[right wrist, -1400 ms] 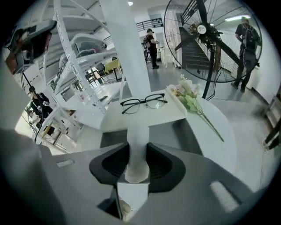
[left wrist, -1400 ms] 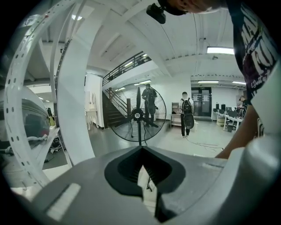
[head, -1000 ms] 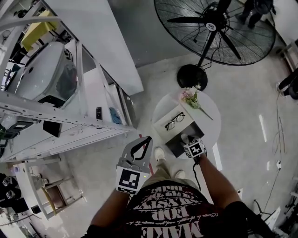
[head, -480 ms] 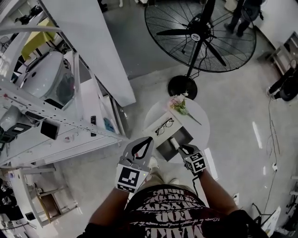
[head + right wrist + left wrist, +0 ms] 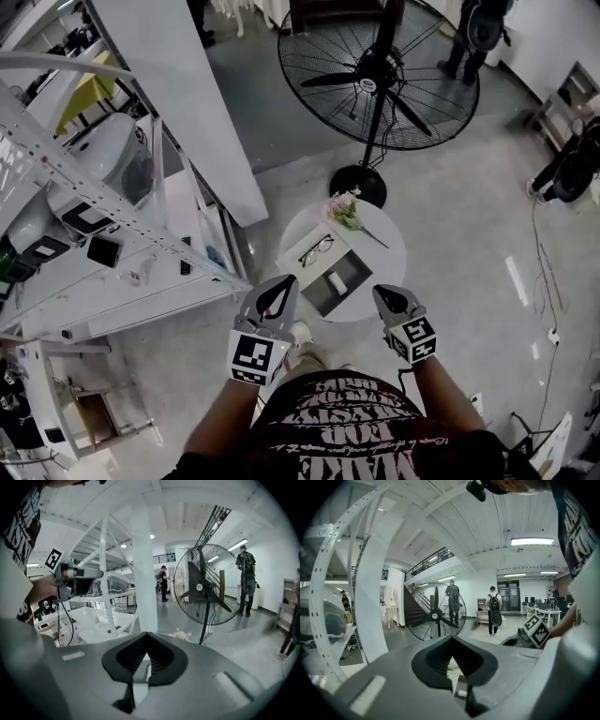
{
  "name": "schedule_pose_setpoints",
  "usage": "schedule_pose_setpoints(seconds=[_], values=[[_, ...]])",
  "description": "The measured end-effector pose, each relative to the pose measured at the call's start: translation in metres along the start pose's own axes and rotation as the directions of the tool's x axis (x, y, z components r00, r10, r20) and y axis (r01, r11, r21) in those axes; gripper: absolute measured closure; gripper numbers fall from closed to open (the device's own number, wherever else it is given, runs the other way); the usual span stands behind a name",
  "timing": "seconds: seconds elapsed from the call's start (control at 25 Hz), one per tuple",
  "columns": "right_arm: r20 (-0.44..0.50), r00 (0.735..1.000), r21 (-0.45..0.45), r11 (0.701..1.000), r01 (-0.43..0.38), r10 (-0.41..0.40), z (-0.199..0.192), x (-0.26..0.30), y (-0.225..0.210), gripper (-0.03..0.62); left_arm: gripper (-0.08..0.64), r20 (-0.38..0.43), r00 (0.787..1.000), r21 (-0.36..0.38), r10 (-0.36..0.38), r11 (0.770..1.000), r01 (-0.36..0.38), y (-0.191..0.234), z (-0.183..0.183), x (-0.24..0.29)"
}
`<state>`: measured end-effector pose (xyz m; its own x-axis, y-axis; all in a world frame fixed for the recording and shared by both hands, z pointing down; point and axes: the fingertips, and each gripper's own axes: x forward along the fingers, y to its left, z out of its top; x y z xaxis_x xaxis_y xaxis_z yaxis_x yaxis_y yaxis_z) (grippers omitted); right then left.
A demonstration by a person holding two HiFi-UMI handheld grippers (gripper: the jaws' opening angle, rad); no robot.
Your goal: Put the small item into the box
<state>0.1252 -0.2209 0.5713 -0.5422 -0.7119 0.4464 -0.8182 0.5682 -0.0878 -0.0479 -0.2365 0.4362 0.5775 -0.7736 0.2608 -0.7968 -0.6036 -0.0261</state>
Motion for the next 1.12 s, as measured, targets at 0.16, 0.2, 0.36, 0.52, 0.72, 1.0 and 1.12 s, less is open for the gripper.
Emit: schedule_pose_setpoints(seconds=[0.16, 0.2, 0.36, 0.52, 0.72, 1.0, 1.12], values=[[0.072, 0.997, -0.025, 0.999, 0.02, -0.018, 0.034, -0.037, -0.002, 0.565, 0.557, 0.031, 1.0, -0.009, 0.008, 1.0, -0.007, -0.019, 0.012, -0.009], [0.087, 0.996, -0.023, 0.999, 0.024, -0.022, 0.04, -0.047, -0.001, 0.565, 0.557, 0.041, 0.999, -0.016, 0.007, 1.0, -0.007, -0.024, 0.015, -0.012], [0.148, 0.988, -0.019, 0.999, 0.048, -0.045, 0.067, -0.087, 0.0, 0.565, 0.557, 0.063, 0.998, -0.023, 0.007, 1.0, -0.005, -0.043, 0.025, -0.027], [0.207, 0.977, -0.03, 0.998, 0.05, -0.043, 0.092, -0.12, 0.007, 0.565, 0.557, 0.072, 0.997, -0.011, 0.023, 1.0, -0.022, -0.055, 0.029, -0.041], [0.246, 0.969, -0.059, 0.997, 0.045, -0.029, 0.106, -0.151, 0.014, 0.565, 0.557, 0.077, 0.997, -0.008, 0.033, 0.999, -0.033, -0.071, 0.029, -0.053], [0.24, 0.971, -0.08, 0.996, 0.035, -0.015, 0.099, -0.161, 0.017, 0.565, 0.557, 0.052, 0.998, 0.0, 0.043, 0.999, -0.043, -0.088, 0.022, -0.064], [0.244, 0.97, -0.073, 0.997, 0.024, -0.005, 0.096, -0.159, 0.019, 0.565, 0.557, 0.032, 0.999, 0.002, 0.044, 0.999, -0.044, -0.091, 0.017, -0.065]])
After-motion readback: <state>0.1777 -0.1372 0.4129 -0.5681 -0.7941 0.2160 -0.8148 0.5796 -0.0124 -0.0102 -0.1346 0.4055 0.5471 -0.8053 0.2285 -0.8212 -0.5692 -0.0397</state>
